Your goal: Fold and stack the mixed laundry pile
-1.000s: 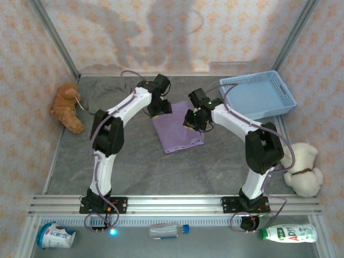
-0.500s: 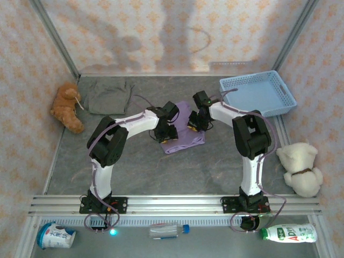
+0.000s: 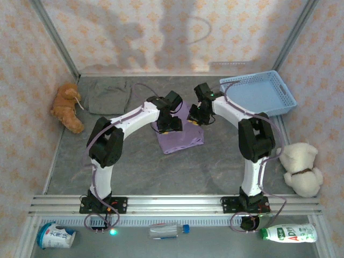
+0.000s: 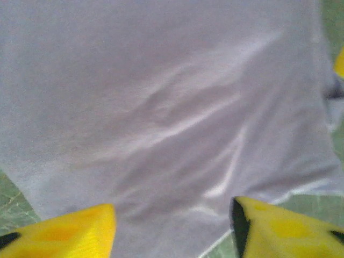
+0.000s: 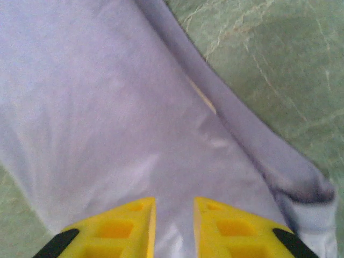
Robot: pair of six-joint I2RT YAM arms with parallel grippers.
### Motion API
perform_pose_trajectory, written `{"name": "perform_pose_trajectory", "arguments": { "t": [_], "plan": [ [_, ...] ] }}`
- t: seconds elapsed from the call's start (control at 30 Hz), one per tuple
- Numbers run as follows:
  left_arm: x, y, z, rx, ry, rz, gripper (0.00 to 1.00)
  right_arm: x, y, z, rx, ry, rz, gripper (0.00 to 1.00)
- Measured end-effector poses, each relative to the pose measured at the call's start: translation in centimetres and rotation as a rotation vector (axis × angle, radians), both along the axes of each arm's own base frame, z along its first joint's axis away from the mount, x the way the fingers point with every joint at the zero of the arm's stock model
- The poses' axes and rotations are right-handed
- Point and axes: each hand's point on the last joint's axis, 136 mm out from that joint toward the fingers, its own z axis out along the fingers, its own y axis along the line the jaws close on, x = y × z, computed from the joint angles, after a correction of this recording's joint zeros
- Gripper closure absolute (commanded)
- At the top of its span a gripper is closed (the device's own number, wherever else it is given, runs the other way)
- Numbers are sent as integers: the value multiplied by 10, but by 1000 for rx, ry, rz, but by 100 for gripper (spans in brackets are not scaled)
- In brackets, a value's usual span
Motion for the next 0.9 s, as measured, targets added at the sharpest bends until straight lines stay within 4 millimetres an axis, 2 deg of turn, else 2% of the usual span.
{"name": "perform_pose_trajectory", "arguments": {
  "t": [0.07, 0.17, 0.3, 0.43, 0.57, 0.67, 0.77, 0.83, 0.9],
  "plan": [
    [-8, -2, 3, -21, 5, -18, 63, -12, -4, 9, 6, -2, 1, 80],
    [-31, -1, -11, -20, 59, -43, 68, -34, -12, 12, 11, 19, 0, 84],
    [-67, 7, -45, 23, 161, -74, 68, -55, -20, -11, -14, 94, -7, 88],
    [-83, 13, -66, 54, 210, -83, 68, -62, -27, -36, -53, 153, -17, 91],
    [-84, 9, -66, 39, 216, -74, 68, -57, -31, -61, -73, 216, -37, 91],
    [-88, -3, -66, 19, 212, -79, 67, -34, -29, -57, -73, 191, -40, 91],
    [-92, -28, -64, -13, 216, -94, 65, -8, -23, -56, -75, 164, -18, 90],
    [-94, -49, -62, -43, 217, -106, 58, 8, -19, -54, -77, 140, 4, 87],
    [-94, -73, -58, -77, 214, -116, 42, 23, -16, -50, -85, 110, 29, 82]
  ]
}}
